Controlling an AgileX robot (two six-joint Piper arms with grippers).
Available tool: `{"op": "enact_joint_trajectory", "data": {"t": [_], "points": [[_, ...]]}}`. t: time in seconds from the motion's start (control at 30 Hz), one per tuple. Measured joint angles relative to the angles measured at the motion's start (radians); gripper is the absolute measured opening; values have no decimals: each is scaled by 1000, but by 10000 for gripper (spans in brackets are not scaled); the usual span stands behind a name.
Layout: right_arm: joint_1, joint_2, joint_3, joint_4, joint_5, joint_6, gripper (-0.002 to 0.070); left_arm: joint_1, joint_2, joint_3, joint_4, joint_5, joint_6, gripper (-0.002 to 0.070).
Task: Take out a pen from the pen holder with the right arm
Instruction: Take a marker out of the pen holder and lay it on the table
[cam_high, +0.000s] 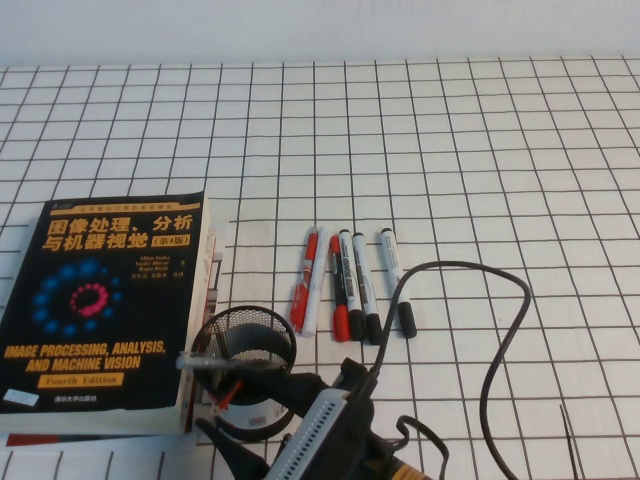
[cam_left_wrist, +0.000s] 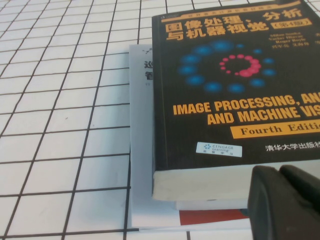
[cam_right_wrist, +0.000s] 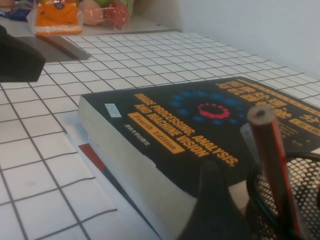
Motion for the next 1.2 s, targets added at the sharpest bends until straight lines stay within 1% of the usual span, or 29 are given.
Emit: {"op": "enact_joint_trajectory", "data": {"t": [0.43,0.53,0.8,1.0,1.2], "points": [[-20,50,-42,0,0,0,314,0,0,0,0,0,0,-4],[-20,50,-42,0,0,0,280,0,0,0,0,0,0,-4],[-20,50,-42,0,0,0,156,0,0,0,0,0,0,-4],[-21,50,-43,5,-16,-4,76,0,0,0,0,0,0,-4],[-22,50,-43,15,-30,-6,36,0,0,0,0,0,0,-4]]}}
